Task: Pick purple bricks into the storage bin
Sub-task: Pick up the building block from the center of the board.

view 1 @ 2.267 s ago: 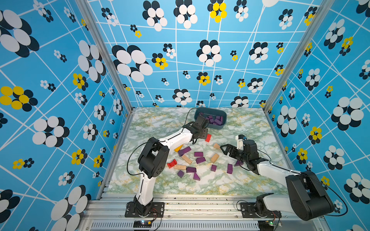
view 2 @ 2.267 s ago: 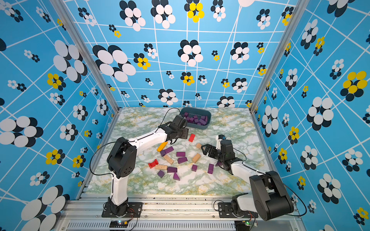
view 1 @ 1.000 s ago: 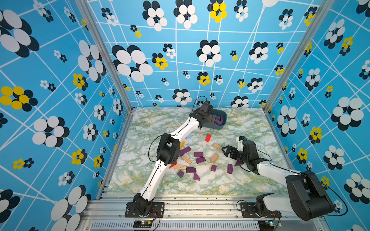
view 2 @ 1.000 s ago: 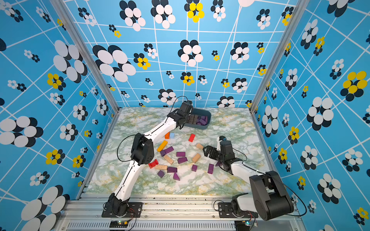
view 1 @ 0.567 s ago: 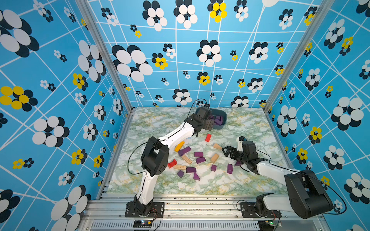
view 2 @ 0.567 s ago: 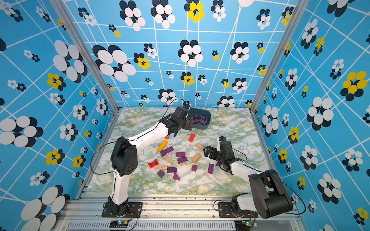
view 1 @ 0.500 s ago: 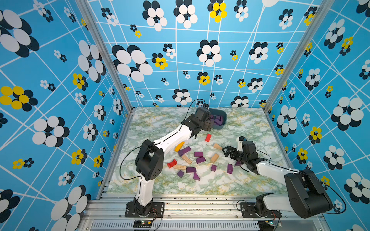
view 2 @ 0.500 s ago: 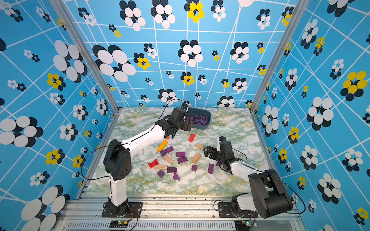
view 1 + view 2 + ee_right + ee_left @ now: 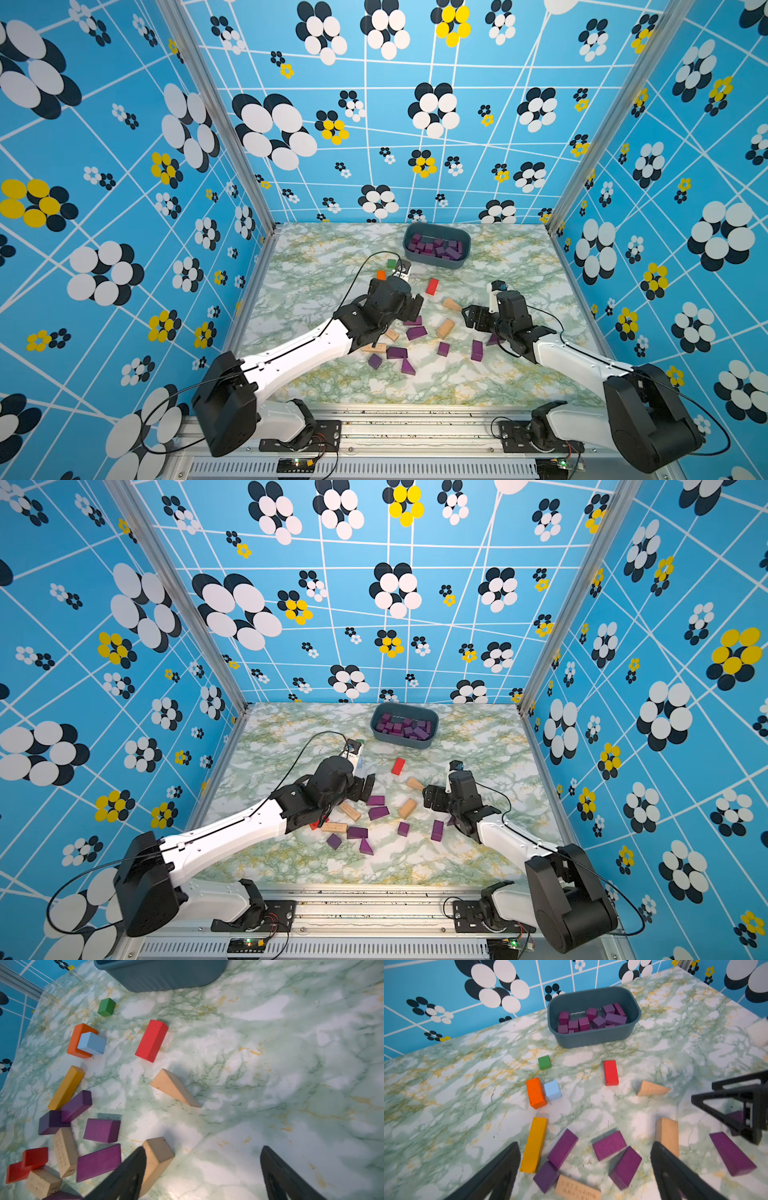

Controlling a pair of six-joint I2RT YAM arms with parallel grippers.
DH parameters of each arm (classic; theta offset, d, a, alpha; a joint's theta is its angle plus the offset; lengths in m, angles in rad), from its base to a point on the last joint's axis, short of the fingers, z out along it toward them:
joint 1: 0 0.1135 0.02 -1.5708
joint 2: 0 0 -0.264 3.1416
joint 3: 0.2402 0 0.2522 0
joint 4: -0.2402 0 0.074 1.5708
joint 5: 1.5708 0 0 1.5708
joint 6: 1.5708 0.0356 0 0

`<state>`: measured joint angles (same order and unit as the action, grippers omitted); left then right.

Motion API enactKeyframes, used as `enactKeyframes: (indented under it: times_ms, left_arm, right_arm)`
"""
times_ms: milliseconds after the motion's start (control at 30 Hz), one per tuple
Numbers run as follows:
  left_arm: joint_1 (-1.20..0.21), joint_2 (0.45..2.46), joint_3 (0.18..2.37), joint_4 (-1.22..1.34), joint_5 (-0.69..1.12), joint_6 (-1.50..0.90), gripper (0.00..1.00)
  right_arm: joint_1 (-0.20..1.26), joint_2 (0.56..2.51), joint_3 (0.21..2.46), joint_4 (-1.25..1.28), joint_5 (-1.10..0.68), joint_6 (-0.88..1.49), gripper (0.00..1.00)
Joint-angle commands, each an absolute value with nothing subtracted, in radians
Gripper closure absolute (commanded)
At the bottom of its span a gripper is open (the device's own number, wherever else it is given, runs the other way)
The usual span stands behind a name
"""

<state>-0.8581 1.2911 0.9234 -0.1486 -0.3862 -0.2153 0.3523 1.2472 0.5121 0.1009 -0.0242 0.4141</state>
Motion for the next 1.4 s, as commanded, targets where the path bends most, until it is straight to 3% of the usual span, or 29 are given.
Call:
enactKeyframes:
  times_ms: [0, 267, 367, 667, 900, 1000, 1367]
  left_arm:
    - [-0.868, 1.192, 0.809, -0.102, -0.38, -0.253, 0.01]
    - [-0.862, 1.064, 0.611, 0.025, -0.351, -0.195, 0.0]
    - [-0.861, 1.049, 0.536, 0.144, -0.307, -0.154, 0.01]
    - [-0.845, 1.065, 0.401, 0.428, 0.034, -0.021, 0.01]
    - [-0.842, 1.089, 0.317, 0.566, 0.155, 0.01, 0.01]
    - [-0.84, 1.082, 0.288, 0.62, 0.207, 0.002, 0.01]
    - [-0.831, 1.129, 0.285, 0.631, 0.179, 0.025, 0.01]
  right_arm:
    - [0.378, 1.195, 0.557, -0.012, 0.079, 0.345, 0.16]
    - [0.385, 1.16, 0.696, -0.289, -0.014, 0.341, 0.21]
    - [0.406, 1.104, 0.705, -0.39, 0.034, 0.335, 0.23]
    - [0.476, 1.011, 0.714, -0.61, 0.079, 0.426, 0.43]
    - [0.547, 1.04, 0.676, -0.639, 0.081, 0.511, 0.47]
    - [0.548, 1.065, 0.63, -0.579, 0.031, 0.541, 0.64]
    - [0.549, 1.179, 0.596, -0.521, 0.014, 0.598, 0.57]
